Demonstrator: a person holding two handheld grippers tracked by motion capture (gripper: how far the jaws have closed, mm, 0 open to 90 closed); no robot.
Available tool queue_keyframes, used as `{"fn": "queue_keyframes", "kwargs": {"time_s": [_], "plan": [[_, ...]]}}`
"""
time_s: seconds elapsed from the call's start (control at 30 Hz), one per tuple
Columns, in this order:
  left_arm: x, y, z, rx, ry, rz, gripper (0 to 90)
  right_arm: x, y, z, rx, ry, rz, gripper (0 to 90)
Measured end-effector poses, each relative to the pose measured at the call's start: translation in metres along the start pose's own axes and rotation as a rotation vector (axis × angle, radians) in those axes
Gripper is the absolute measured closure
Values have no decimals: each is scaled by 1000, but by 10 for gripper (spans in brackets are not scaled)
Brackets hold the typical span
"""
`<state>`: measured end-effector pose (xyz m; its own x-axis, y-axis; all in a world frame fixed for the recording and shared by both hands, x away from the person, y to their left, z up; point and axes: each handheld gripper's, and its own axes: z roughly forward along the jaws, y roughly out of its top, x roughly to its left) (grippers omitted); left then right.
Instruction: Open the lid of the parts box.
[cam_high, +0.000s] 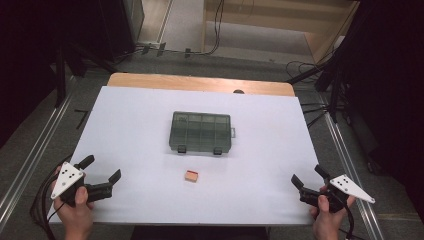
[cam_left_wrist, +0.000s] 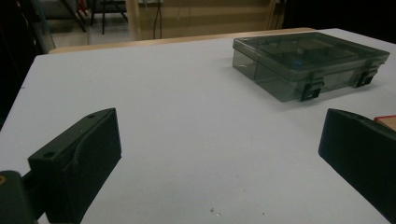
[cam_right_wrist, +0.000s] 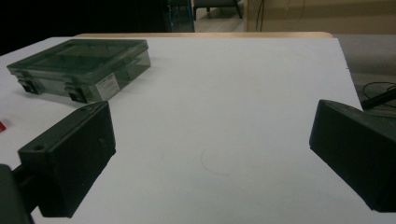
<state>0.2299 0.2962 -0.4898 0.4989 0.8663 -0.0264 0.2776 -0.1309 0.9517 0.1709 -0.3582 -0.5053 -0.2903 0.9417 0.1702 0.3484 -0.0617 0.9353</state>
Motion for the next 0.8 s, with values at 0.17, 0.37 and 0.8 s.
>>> {"fn": "queue_keyframes", "kwargs": {"time_s": [0.17,0.37,0.8], "plan": [[-2,3,0,1,-16,9,0,7,5,0,-3,24,-6,0],[-14,16,6,-1,-45,25,0,13,15,1,-13,38,-26,0],[-29,35,22,2,-100,47,0,25,34,8,-33,61,-59,0]]}}
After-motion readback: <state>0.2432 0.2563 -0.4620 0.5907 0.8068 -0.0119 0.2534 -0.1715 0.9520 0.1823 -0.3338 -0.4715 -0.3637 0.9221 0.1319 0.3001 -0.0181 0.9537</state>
